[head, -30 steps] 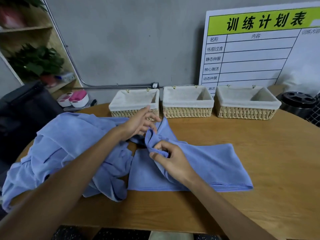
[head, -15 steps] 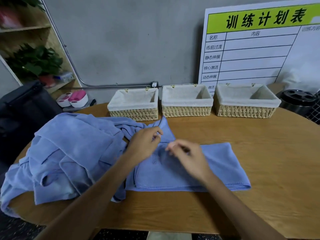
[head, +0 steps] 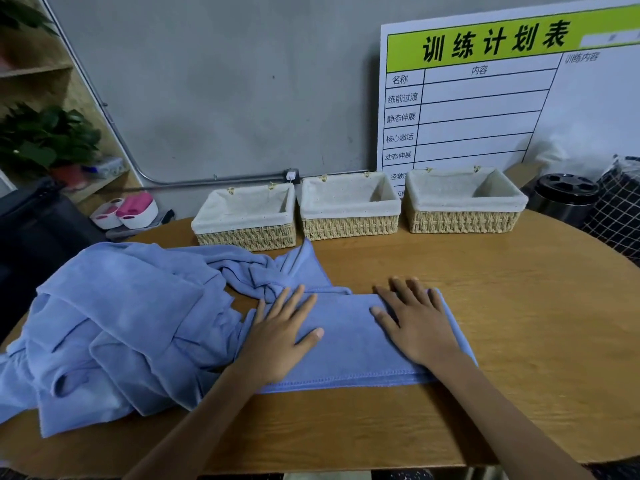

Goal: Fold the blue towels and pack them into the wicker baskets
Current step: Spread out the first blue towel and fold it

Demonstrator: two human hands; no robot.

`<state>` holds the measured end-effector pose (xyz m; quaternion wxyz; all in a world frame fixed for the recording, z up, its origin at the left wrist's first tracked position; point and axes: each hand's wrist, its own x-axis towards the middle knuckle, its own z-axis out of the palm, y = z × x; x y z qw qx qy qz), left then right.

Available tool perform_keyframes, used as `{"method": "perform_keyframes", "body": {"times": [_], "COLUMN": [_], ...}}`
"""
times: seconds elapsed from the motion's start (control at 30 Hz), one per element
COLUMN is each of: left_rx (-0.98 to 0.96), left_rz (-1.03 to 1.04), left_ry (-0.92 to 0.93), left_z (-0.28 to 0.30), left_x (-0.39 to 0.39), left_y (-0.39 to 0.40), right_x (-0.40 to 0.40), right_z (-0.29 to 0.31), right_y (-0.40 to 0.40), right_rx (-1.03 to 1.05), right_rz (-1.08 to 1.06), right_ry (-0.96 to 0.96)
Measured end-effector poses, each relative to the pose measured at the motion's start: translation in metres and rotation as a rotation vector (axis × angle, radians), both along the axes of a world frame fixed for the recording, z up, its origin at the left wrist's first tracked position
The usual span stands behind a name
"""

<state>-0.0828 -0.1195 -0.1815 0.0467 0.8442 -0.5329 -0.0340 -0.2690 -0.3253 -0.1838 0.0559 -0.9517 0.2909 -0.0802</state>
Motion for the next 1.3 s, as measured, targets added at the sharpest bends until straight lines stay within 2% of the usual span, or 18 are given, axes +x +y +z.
{"method": "perform_keyframes", "body": {"times": [0.2, 0.3, 0.37, 0.4, 0.5, 0.67, 0.73, 0.8, 0.97, 1.1, 1.2, 1.3], "left_rx": [0.045, -0.008, -0.101, -0.174, -0.261, -0.138, -0.090, -0.046, 0.035, -0.012, -0.015, -0.008], "left_rz": [0.009, -0.012, -0.089, -0.131, -0.220, -0.257, -0.277, -0.308, -0.346, -0.351, -0.364, -0.369], "left_ry": [-0.022, -0.210, -0.367, -0.387, -0.186, 0.265, 0.511, 0.663, 0.801, 0.865, 0.856, 0.851], "left_z": [0.003, 0.006, 0.013, 0.018, 0.039, 0.052, 0.054, 0.055, 0.058, 0.059, 0.056, 0.054], "left_x": [0.003, 0.001, -0.003, -0.006, -0.029, -0.060, -0.073, -0.084, -0.103, -0.113, -0.112, -0.107], "left_y": [0.006, 0.005, -0.002, -0.011, -0.058, -0.172, -0.210, -0.238, -0.288, -0.310, -0.315, -0.311], "right_x": [-0.024, -0.049, -0.062, -0.067, -0.068, -0.071, -0.079, -0.089, -0.115, -0.133, -0.146, -0.155], "right_z": [0.006, 0.008, 0.010, 0.012, 0.015, 0.019, 0.021, 0.025, 0.029, 0.025, 0.023, 0.021], "right_y": [-0.015, -0.026, -0.031, -0.033, -0.036, -0.049, -0.060, -0.070, -0.097, -0.109, -0.111, -0.112], "right_rx": [0.022, -0.030, -0.038, -0.032, 0.099, 0.432, 0.526, 0.586, 0.616, 0.622, 0.611, 0.644], "right_rz": [-0.153, -0.305, -0.377, -0.385, -0.351, -0.295, -0.284, -0.281, -0.283, -0.263, -0.226, -0.228], "right_ry": [-0.012, -0.106, -0.073, -0.063, -0.093, -0.376, -0.458, -0.517, -0.555, -0.548, -0.475, -0.544]}}
